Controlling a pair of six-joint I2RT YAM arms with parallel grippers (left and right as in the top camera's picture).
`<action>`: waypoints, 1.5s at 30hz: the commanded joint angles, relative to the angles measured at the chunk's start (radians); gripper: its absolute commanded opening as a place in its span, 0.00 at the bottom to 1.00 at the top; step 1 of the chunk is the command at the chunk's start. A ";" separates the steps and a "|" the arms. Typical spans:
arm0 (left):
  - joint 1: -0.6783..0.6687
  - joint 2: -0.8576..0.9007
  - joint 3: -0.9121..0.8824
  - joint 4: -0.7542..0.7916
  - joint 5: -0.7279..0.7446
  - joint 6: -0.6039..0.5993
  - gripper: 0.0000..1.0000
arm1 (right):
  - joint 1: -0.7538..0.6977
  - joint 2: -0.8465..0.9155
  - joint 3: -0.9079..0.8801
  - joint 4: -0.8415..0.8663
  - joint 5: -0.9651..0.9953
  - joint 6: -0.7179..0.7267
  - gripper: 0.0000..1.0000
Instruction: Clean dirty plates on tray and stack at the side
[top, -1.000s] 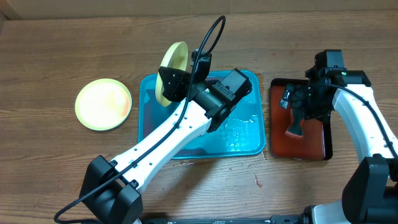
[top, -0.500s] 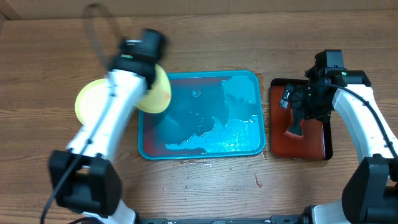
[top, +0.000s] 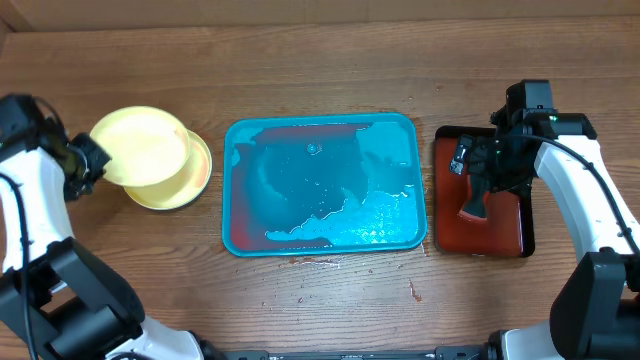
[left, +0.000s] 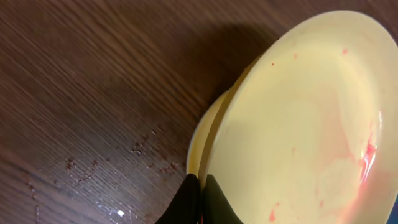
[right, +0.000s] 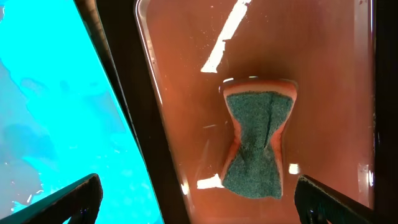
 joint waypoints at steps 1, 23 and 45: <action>0.005 0.037 -0.069 0.055 0.109 0.015 0.04 | -0.002 -0.001 0.023 0.002 -0.007 -0.004 1.00; -0.039 0.023 -0.072 0.063 0.129 0.108 0.54 | -0.002 -0.005 0.058 -0.037 -0.011 -0.004 1.00; -0.322 -0.215 -0.025 0.000 0.122 0.105 1.00 | -0.002 -0.442 0.483 -0.461 0.072 -0.008 1.00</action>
